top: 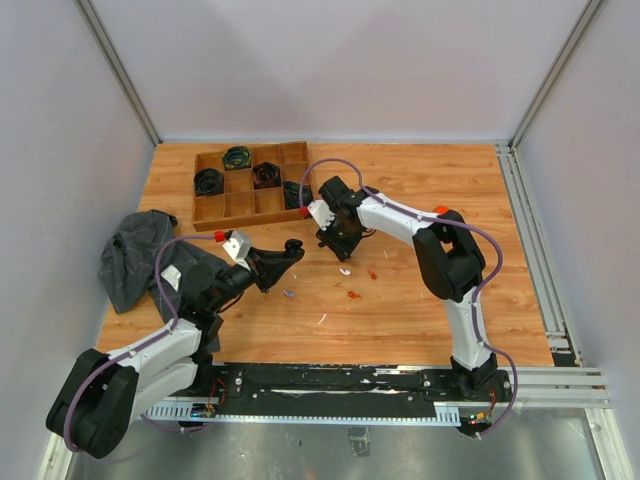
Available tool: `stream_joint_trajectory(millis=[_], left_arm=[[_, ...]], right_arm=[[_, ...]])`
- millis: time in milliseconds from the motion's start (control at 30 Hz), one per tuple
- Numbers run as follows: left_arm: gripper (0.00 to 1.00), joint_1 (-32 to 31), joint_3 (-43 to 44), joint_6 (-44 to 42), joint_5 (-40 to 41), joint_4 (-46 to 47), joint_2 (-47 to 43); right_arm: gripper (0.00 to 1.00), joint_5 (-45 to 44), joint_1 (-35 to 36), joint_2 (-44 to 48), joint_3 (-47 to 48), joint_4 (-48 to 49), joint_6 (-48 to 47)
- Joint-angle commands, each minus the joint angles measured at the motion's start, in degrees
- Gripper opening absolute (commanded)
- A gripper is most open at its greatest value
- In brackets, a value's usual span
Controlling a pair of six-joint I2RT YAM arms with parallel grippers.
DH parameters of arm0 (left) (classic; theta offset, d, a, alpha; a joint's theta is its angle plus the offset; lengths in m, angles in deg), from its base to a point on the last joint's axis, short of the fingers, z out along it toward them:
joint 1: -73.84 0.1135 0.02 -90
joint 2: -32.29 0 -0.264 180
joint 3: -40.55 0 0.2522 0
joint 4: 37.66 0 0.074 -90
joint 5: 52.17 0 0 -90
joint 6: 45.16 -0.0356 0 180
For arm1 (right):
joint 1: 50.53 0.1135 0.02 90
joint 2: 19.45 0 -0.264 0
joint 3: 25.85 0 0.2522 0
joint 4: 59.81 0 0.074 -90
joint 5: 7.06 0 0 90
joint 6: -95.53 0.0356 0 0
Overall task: Insert the wireless bluetooth earbuds into the charging case
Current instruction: Pick up the earbud from the center of the board.
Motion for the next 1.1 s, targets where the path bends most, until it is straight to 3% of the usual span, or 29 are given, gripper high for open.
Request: stream_joint_trajectory(millis=[0, 200, 467, 1067], left_arm=[[0.00, 0.45, -0.15, -0.41, -0.79, 1.06, -0.71], [0.00, 0.46, -0.16, -0.37, -1.07, 1.01, -1.09], [0.00, 0.46, -1.01, -0.33, -0.89, 2.35, -1.83], [0.00, 0.46, -7.33, -2.34, -3.04, 20.14, -1.89]], right_arm=[[0.33, -1.44, -0.66, -1.93, 2.21, -1.62, -0.68], [0.31, -2.43, -0.56, -3.46, 1.98, -2.38, -1.08], [0.20, -0.52, -0.38, -2.23, 1.14, -2.91, -0.47], [0.18, 2.80, 2.05, 26.05, -15.88, 13.42, 8.27]])
